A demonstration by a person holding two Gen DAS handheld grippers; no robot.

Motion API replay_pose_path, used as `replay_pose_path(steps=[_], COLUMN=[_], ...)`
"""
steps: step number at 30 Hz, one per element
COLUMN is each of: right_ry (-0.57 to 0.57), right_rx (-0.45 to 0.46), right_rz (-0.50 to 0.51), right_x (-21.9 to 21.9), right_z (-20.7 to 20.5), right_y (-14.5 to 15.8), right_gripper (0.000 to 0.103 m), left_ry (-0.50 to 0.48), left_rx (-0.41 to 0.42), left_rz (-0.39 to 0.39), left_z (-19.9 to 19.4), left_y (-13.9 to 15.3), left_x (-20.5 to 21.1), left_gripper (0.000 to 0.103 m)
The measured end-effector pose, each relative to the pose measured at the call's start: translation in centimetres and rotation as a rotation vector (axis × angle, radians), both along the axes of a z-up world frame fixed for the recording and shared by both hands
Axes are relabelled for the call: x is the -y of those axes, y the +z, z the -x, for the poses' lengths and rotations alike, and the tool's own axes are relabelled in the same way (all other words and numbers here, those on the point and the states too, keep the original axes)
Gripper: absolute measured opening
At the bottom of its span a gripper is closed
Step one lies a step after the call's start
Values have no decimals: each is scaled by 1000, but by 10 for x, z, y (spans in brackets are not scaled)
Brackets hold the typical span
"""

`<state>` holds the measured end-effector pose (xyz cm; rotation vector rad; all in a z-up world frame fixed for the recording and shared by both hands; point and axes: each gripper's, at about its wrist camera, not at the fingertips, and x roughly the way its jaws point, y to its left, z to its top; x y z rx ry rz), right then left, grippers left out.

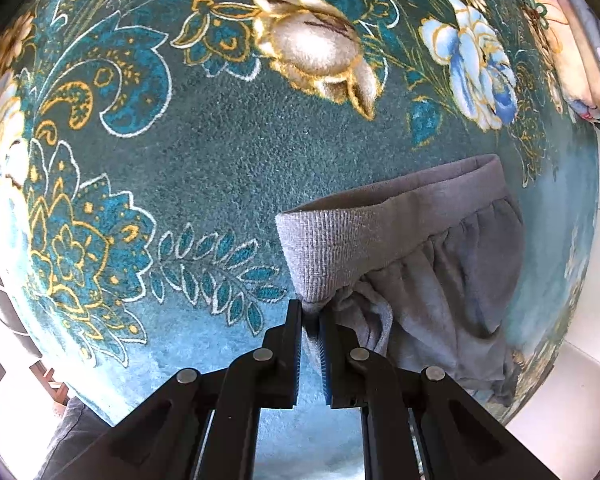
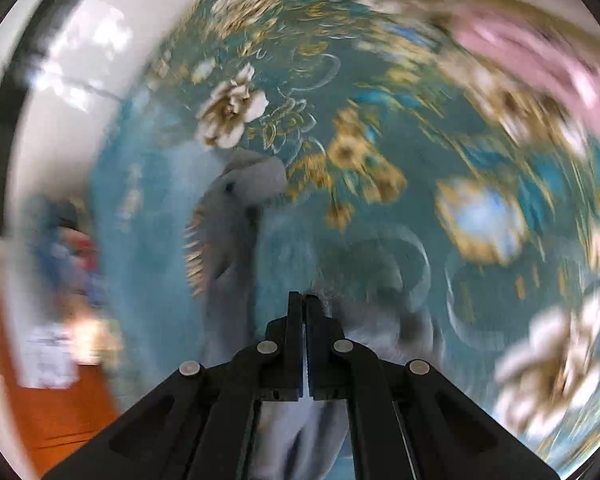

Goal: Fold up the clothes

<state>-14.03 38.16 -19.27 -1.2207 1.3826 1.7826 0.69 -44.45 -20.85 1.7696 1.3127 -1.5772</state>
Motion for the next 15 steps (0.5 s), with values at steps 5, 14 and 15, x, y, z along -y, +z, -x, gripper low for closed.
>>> replay_pose_path(steps=[5, 14, 15], right_ry=[7, 223, 262], right_rx=[-115, 70, 81], right_rz=[61, -171, -179], right_x=[2, 37, 44], right_z=[15, -67, -64], right_y=[-5, -1, -7], right_gripper=[23, 37, 37], left_ry=[19, 28, 21], left_rx=[-8, 31, 32], left_rz=[-25, -16, -11], left_z=[-5, -14, -13], left_y=[-1, -10, -9], left_x=[9, 12, 13], left_gripper=[11, 11, 11])
